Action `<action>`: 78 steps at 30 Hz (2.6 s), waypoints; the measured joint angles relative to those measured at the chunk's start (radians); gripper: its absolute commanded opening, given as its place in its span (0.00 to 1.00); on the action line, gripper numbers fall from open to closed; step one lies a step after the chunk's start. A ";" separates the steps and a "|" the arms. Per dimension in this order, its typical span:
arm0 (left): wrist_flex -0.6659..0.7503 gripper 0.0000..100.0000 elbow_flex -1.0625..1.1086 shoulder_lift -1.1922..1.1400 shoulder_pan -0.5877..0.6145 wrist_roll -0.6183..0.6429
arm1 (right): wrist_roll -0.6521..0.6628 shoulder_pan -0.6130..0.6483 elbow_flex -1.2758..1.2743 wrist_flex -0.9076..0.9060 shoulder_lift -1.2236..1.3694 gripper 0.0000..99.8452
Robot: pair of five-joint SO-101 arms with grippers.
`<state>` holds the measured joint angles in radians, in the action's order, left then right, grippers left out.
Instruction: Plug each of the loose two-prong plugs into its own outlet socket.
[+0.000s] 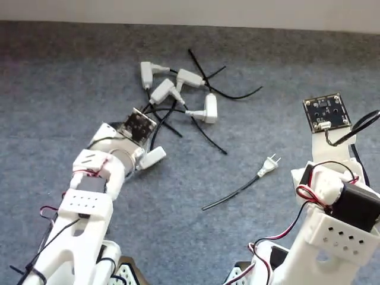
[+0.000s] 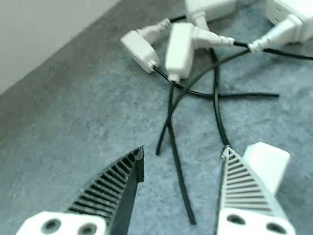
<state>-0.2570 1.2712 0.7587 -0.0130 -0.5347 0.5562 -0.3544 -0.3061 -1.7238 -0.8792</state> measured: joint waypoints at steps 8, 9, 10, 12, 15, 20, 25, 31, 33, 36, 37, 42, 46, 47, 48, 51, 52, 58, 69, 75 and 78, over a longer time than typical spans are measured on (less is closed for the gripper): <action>0.043 0.24 0.069 0.000 -0.084 0.000 | 0.000 0.000 -0.005 0.000 0.000 0.22; 0.043 0.24 0.086 0.000 -0.097 0.000 | 0.000 0.000 -0.005 0.000 0.000 0.22; 0.043 0.24 0.103 0.000 -0.109 0.000 | 0.000 0.000 -0.005 0.000 0.000 0.22; 0.043 0.24 0.135 0.000 -0.141 0.000 | 0.000 0.000 -0.005 0.000 0.000 0.22; 0.043 0.24 0.190 0.002 -0.195 0.000 | 0.000 0.000 -0.005 0.000 0.000 0.22; 0.043 0.24 0.207 0.003 -0.253 0.000 | 0.000 0.000 -0.005 -0.002 0.000 0.22; 0.043 0.24 0.121 0.015 -0.213 0.000 | 0.000 -0.035 -0.005 -0.002 0.000 0.22; 0.043 0.24 -0.028 0.083 -0.083 0.000 | 0.114 -0.103 -0.005 -0.002 0.000 0.22; 0.043 0.24 -0.038 0.084 -0.040 0.000 | 0.130 -0.112 -0.005 -0.002 0.000 0.22; 0.043 0.24 -0.038 0.044 0.002 0.000 | 0.135 -0.112 -0.005 -0.002 0.000 0.22; 0.043 0.24 -0.032 0.017 0.012 0.000 | 0.135 -0.112 -0.005 -0.002 0.000 0.22; 0.176 0.24 -0.015 -0.209 0.034 0.000 | 0.135 -0.112 -0.005 -0.002 0.000 0.22; 0.358 0.24 -0.028 -0.454 0.034 0.000 | 0.141 -0.117 -0.005 -0.002 0.000 0.22; 0.391 0.24 -0.038 -0.514 0.034 0.000 | 0.143 -0.120 -0.005 -0.002 0.000 0.22; 0.411 0.24 -0.051 -0.563 0.034 0.000 | 0.143 -0.120 -0.005 -0.002 0.000 0.22; 0.431 0.24 -0.064 -0.594 0.032 0.000 | 0.143 -0.120 -0.005 -0.002 0.000 0.22; 0.431 0.24 -0.057 -0.585 0.032 0.000 | 0.143 -0.120 -0.005 -0.002 0.000 0.22; 0.361 0.22 0.069 -0.384 -0.054 0.000 | 0.143 -0.120 -0.005 -0.002 0.000 0.22; 0.127 0.16 0.311 0.301 -0.259 0.000 | 0.143 -0.120 -0.005 -0.002 0.000 0.22; -0.057 0.16 0.327 0.628 -0.163 0.222 | 0.017 -0.101 -0.005 -0.002 0.000 0.22; -0.080 0.16 0.388 0.747 -0.077 0.413 | -0.048 -0.034 -0.005 -0.002 0.000 0.22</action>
<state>-0.3368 1.6594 1.5060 -0.0898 -0.1220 0.5086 -0.3882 -0.3107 -1.7254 -0.8792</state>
